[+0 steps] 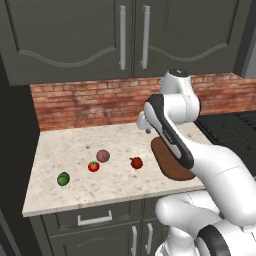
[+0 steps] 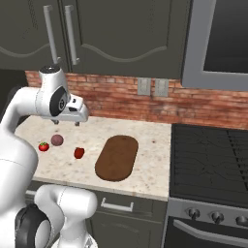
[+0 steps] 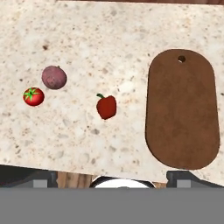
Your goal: Place the avocado, onion, tomato, and bell pepper on the cutting board.
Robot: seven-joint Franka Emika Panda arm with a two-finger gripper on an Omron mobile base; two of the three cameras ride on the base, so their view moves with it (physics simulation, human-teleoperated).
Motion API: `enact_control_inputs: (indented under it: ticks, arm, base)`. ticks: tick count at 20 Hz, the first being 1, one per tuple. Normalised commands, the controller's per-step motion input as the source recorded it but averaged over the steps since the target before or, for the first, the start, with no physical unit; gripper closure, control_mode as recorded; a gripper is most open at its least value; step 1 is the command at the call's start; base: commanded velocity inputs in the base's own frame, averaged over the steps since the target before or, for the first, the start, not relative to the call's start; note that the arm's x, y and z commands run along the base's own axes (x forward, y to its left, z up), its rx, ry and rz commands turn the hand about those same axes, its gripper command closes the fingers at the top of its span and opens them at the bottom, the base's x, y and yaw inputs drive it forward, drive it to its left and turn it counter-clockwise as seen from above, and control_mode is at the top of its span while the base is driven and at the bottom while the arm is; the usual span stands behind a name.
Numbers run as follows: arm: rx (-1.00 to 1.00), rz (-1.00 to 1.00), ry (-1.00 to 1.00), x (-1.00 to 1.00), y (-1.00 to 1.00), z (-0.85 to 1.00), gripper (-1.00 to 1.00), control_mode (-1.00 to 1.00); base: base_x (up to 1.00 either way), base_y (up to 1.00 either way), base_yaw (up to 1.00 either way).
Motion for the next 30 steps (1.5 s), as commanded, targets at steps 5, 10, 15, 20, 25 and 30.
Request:
enact_control_inputs:
  ticks: [5, 10, 15, 20, 25, 30]
  arm:
    - [0.0, 0.0, 0.0, 0.24, 0.27, -0.36, -1.0, -1.0]
    - [0.0, 0.0, 0.0, 0.31, 0.21, -0.19, -1.0, -1.0]
    - [0.0, 0.0, 0.01, 0.37, 0.06, -0.17, -1.0, -1.0]
    - [0.0, 0.0, 0.03, 0.14, 0.0, -0.21, -1.0, -1.0]
    - [0.0, 0.0, 0.03, 0.03, 0.0, -0.34, -1.0, -1.0]
    - [0.0, 0.0, 0.03, 0.02, 0.0, -0.38, -1.0, -1.0]
  base:
    - [0.0, 0.0, 0.0]
    - [0.0, 0.0, 0.0]
    - [0.0, 0.0, 0.0]
    - [0.0, 0.0, 0.0]
    - [0.0, 0.0, 0.0]
    - [0.0, 0.0, 0.0]
